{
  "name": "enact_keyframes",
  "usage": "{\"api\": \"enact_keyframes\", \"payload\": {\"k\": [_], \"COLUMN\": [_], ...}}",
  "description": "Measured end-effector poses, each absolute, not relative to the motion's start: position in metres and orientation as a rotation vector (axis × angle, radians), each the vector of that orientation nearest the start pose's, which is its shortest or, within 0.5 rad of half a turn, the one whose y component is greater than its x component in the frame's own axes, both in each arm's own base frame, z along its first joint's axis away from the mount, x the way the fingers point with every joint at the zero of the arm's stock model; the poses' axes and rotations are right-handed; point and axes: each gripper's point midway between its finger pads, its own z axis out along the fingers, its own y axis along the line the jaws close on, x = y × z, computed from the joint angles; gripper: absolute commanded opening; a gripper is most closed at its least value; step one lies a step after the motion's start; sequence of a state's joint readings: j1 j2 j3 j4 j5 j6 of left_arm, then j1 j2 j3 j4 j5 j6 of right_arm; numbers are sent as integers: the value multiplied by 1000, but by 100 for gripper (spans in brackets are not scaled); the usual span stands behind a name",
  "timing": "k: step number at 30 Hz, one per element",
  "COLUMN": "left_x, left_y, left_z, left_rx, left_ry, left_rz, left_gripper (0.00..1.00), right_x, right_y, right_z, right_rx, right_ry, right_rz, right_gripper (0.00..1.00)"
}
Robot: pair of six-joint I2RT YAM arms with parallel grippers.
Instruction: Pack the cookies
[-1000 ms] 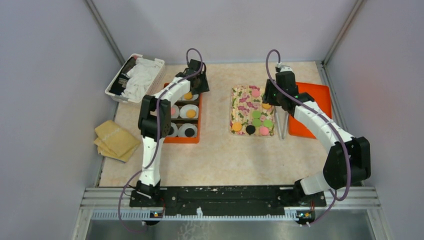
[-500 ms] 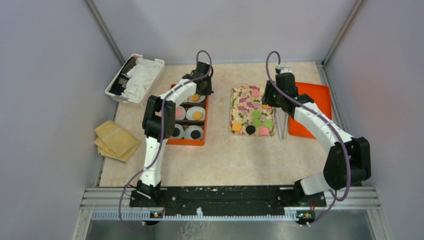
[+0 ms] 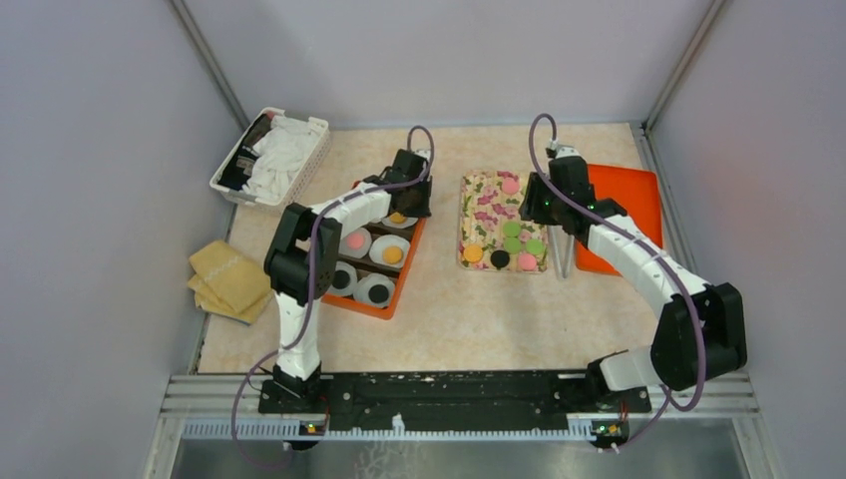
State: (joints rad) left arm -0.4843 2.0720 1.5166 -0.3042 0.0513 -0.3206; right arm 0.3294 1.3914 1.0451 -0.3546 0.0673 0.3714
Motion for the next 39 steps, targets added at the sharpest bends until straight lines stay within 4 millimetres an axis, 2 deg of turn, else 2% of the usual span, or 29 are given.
{"api": "enact_keyframes", "payload": {"k": [3, 11, 13, 14, 17, 21, 23, 29, 32, 33, 35, 39], "left_x": [429, 367, 352, 345, 325, 302, 297, 295, 299, 302, 309, 321], "left_y": [-264, -294, -298, -300, -304, -311, -315, -320, -315, -310, -297, -256], "left_z": [55, 57, 58, 59, 67, 77, 86, 107, 109, 110, 115, 150], "left_rx": [304, 531, 581, 603, 663, 690, 687, 670, 594, 548, 434, 144], "left_ry": [2455, 2422, 2413, 2405, 2386, 2379, 2365, 2320, 2346, 2361, 2384, 2343], "left_rz": [-460, -647, -687, -711, -771, -866, -900, -946, -910, -875, -780, -568], "left_gripper": [0, 0, 4, 7, 31, 54, 60, 59, 45, 42, 42, 45], "right_x": [365, 359, 358, 357, 356, 355, 355, 353, 353, 354, 358, 363], "right_y": [130, 133, 133, 133, 136, 140, 142, 147, 153, 157, 167, 202], "right_z": [154, 152, 154, 154, 155, 155, 155, 156, 156, 156, 156, 152], "right_rx": [78, 65, 63, 62, 55, 41, 35, 17, -5, -17, -52, -186], "right_ry": [2287, 2292, 2288, 2288, 2289, 2289, 2290, 2293, 2301, 2304, 2309, 2333], "right_rz": [300, 313, 317, 320, 336, 354, 363, 399, 421, 429, 446, 472], "right_gripper": [43, 43, 43, 44, 44, 45, 46, 47, 46, 46, 46, 46]}}
